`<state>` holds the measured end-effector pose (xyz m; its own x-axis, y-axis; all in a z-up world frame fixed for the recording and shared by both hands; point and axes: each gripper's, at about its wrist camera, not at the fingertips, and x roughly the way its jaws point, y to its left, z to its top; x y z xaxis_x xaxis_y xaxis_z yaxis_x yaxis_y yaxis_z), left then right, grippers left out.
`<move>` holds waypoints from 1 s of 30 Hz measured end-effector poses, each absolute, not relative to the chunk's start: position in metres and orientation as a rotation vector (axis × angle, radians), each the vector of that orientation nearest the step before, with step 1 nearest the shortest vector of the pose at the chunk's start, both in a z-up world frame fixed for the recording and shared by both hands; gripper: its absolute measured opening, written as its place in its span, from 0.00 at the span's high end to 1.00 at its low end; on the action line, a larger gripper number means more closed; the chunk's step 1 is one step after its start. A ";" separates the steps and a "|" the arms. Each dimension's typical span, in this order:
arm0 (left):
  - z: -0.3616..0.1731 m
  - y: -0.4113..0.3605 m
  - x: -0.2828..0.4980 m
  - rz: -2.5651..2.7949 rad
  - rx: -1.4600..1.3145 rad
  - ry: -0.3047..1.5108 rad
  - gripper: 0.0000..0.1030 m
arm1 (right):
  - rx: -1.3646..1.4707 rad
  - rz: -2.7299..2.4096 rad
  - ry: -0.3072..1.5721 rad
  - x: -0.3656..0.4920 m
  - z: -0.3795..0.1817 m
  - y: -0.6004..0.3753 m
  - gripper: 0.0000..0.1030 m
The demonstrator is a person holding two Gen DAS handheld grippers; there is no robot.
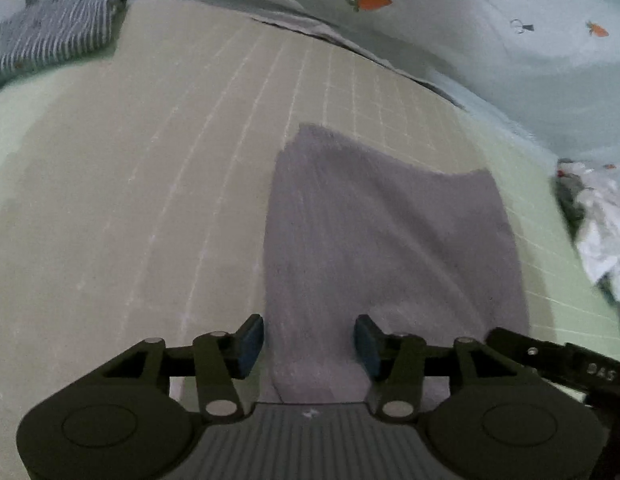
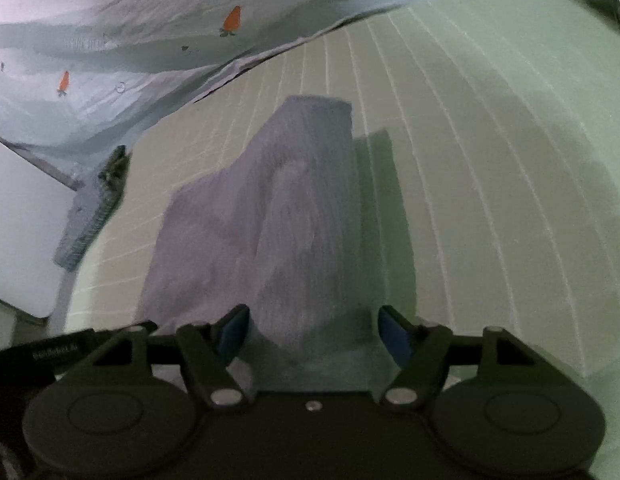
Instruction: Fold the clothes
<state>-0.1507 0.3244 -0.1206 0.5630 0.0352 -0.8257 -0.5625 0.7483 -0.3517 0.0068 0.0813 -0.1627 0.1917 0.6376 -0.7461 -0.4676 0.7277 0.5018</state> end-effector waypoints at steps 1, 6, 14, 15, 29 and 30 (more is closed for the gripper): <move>-0.121 0.323 -0.156 0.375 -0.662 0.910 0.48 | 0.189 0.789 1.148 0.003 -0.164 0.077 0.31; -0.129 0.323 -0.169 0.350 -0.730 0.910 0.48 | 0.230 0.786 1.172 -0.022 -0.169 0.055 0.31; -0.131 0.326 -0.185 0.279 -0.736 0.922 0.43 | 0.241 0.703 1.166 -0.056 -0.164 0.031 0.35; -0.129 0.326 -0.187 0.265 -0.725 0.922 0.39 | 0.252 0.685 1.148 -0.055 -0.161 0.029 0.34; -0.113 0.314 -0.196 0.205 -0.499 0.959 0.27 | 0.207 0.705 1.024 -0.009 -0.145 0.077 0.14; -0.110 0.320 -0.196 0.224 -0.537 0.922 0.24 | 0.193 0.714 1.030 -0.006 -0.147 0.080 0.11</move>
